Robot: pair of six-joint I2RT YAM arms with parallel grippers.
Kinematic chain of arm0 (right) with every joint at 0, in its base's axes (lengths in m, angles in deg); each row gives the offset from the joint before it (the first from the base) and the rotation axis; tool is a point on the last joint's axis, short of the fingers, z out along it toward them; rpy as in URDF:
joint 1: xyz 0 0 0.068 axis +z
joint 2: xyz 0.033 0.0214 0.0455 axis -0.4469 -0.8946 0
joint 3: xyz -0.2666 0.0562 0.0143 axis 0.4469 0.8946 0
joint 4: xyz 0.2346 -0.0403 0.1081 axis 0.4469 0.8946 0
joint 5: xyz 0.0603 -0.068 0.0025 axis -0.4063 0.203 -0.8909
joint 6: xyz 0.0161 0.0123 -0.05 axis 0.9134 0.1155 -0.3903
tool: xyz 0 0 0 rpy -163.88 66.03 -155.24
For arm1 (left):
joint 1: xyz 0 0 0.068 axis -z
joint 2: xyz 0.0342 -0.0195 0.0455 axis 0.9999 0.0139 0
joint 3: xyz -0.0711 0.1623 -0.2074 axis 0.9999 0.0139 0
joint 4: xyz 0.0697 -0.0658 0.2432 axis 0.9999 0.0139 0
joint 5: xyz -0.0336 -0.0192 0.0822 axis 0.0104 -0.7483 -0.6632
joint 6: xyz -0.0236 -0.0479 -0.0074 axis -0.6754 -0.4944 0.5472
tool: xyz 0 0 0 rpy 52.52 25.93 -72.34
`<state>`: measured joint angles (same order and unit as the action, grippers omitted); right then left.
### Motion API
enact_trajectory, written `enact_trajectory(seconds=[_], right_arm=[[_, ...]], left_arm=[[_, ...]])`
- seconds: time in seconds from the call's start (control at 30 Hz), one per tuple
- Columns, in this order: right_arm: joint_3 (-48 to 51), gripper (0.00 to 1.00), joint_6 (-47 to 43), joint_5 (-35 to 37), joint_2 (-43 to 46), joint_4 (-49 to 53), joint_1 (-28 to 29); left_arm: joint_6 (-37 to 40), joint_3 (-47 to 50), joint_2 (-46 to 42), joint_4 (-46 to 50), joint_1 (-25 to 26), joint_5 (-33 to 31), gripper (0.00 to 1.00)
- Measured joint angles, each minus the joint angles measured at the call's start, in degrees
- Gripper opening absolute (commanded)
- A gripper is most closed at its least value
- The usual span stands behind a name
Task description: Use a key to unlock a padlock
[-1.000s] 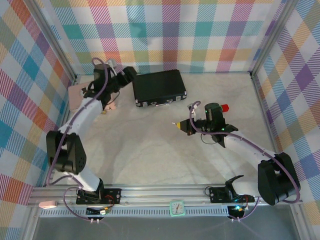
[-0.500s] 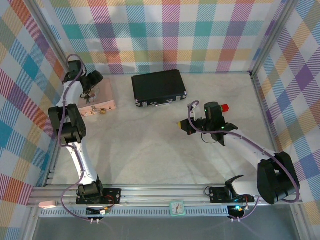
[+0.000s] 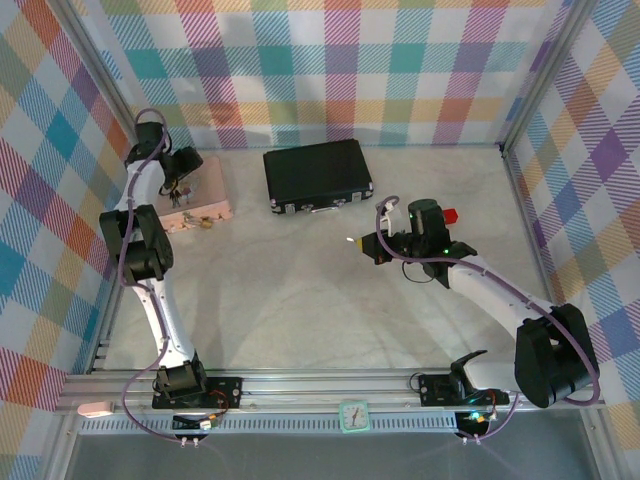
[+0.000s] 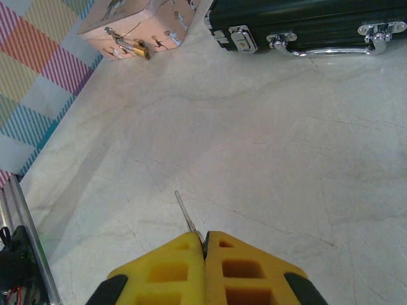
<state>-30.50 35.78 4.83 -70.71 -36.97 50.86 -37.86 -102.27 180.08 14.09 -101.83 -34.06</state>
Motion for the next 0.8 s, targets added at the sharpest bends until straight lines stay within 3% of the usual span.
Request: enact_trajectory(seconds=[0.27,0.47,0.6,0.8], right_arm=[[0.0,0.0,0.8,-0.5,0.0,-1.0,0.0],[0.5,0.0,1.3,-0.9,0.1,-2.6,0.0],[1.6,0.0,1.5,-1.4,0.1,-3.4,0.0],[4.2,0.0,2.4,-1.9,0.2,-5.2,0.0]], left_arm=[[-4.5,24.7,-14.1,-14.3,2.2,-1.4,0.75],[-8.1,35.2,-20.2,-20.8,6.6,-4.7,0.72],[-13.1,40.7,-24.2,-22.4,11.6,-9.2,0.72],[-25.6,51.4,-32.9,-24.8,23.2,-17.9,0.73]])
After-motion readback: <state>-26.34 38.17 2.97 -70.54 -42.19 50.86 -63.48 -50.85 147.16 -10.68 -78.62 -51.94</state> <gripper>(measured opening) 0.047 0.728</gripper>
